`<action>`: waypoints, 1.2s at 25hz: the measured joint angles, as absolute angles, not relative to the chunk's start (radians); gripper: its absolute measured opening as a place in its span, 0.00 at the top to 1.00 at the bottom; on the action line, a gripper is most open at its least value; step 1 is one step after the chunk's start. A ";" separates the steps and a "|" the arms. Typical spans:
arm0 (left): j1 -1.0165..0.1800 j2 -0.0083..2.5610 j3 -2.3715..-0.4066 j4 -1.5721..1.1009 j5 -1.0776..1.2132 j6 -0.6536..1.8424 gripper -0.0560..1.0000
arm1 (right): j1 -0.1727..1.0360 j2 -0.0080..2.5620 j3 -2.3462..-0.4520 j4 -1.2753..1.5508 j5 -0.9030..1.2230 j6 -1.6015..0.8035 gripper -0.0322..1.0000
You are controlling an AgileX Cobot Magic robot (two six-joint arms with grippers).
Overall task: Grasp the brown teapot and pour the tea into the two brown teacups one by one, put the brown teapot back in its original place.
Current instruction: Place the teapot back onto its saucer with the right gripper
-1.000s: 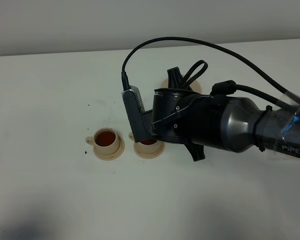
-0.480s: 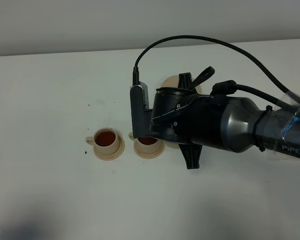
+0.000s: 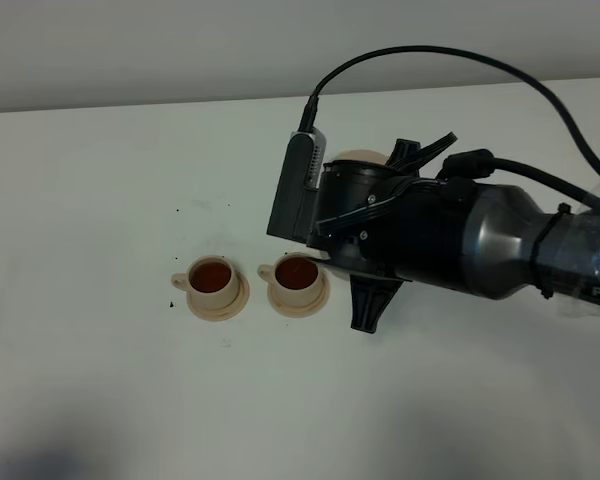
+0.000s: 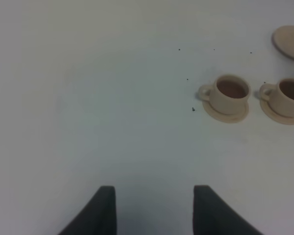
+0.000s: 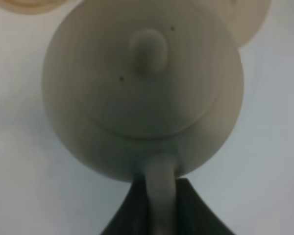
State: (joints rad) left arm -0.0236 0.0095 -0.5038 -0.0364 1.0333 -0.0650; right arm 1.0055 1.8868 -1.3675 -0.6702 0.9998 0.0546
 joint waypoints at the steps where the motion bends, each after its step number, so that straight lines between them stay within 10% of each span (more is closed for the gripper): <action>1: -0.024 0.010 -0.504 -0.036 1.033 -0.065 0.56 | 0.994 1.876 -1.367 -0.650 1.000 0.069 0.85; 19: -0.024 0.010 -0.504 -0.036 1.033 -0.065 0.56 | 0.634 1.858 -1.378 -0.342 0.547 0.334 0.85; 30: -0.024 0.010 -0.504 -0.036 1.033 -0.065 0.56 | 0.614 2.045 -1.495 -0.302 0.504 0.311 0.85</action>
